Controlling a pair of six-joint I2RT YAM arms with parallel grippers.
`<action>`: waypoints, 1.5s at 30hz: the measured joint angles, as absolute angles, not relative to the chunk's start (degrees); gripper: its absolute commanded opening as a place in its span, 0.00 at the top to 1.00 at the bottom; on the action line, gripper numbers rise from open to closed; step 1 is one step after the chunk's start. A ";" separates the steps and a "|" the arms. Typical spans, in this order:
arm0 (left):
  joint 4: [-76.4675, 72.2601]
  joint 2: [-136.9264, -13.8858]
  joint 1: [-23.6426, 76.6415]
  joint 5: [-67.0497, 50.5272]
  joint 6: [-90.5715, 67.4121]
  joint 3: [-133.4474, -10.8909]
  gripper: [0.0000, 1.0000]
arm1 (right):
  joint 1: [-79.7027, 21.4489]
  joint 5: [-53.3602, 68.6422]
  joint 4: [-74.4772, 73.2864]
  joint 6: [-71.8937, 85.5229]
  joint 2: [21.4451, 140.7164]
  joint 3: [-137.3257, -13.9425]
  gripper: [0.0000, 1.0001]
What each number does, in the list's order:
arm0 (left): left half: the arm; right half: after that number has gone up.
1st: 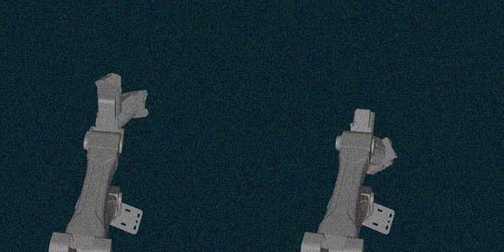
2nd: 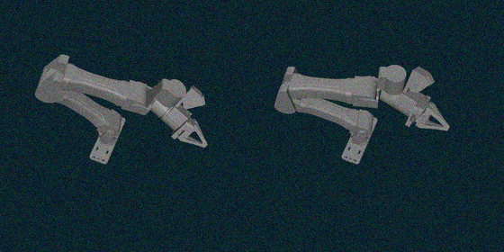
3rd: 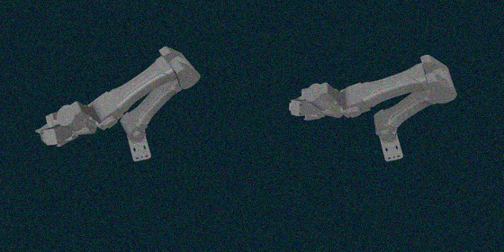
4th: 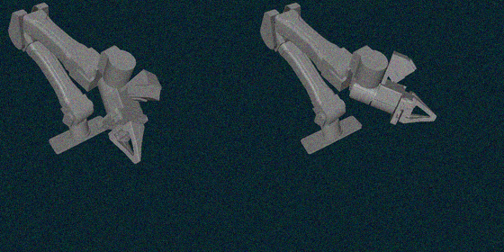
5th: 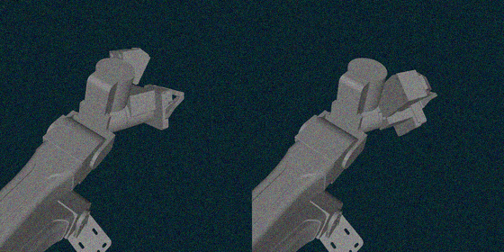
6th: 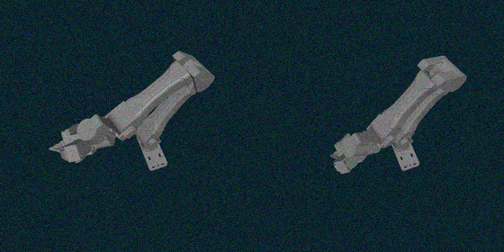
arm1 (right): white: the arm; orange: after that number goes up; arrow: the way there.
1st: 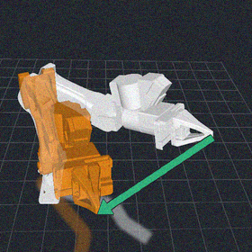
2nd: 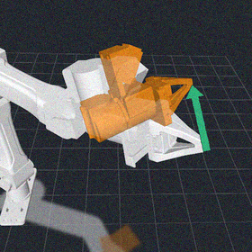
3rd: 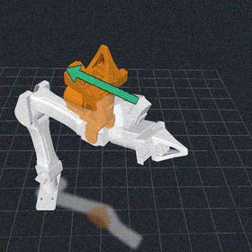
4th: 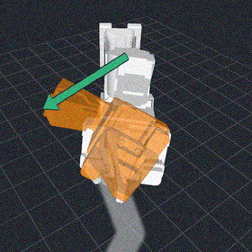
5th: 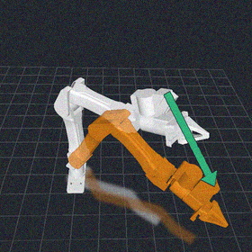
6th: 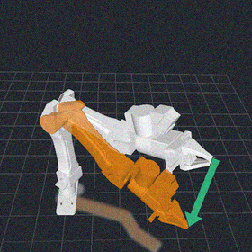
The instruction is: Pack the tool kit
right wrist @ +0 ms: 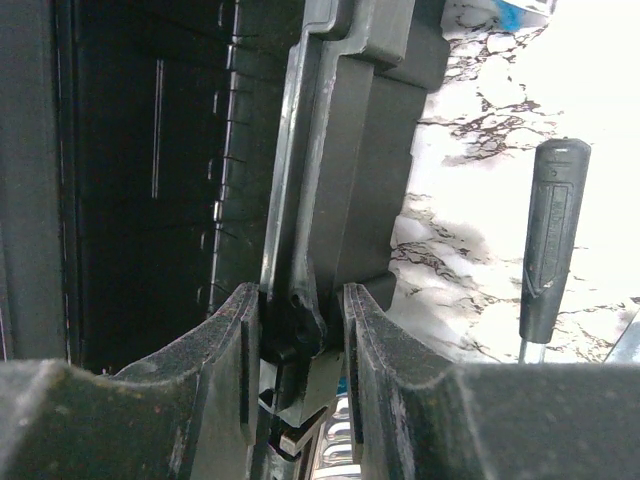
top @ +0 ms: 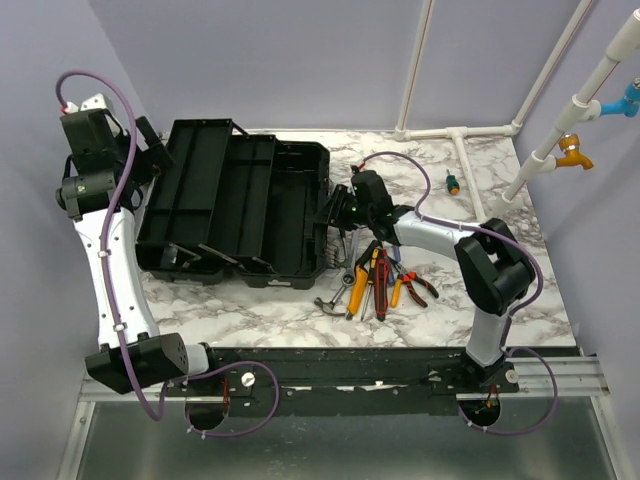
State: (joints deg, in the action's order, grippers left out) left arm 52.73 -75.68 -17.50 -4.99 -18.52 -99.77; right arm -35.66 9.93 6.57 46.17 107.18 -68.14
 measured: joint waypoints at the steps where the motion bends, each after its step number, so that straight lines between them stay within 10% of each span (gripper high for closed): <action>1: 52.23 -75.48 -17.23 -5.45 -18.65 -97.73 0.01 | -35.66 9.93 6.61 46.28 107.13 -68.07 0.76; 12: 43.77 -60.47 -9.47 -15.53 -21.61 -78.04 0.01 | -35.51 6.37 0.54 44.12 103.31 -67.79 0.41; 25: 33.82 -50.59 10.59 -15.94 -22.79 -62.28 0.01 | -33.45 -2.87 -8.51 37.41 88.47 -67.40 0.32; 34: 32.34 -38.26 10.61 -8.27 -24.58 -49.34 0.01 | -33.41 -14.81 -18.33 35.55 84.73 -61.36 0.06; 45: 32.27 -35.29 10.63 -20.80 -21.50 -48.23 0.01 | -33.65 -20.16 -26.48 36.58 85.12 -58.81 0.16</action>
State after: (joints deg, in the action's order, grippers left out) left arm 32.27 -35.29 10.63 -20.80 -21.50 -48.23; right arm -33.65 -20.16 -26.48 36.58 85.12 -58.81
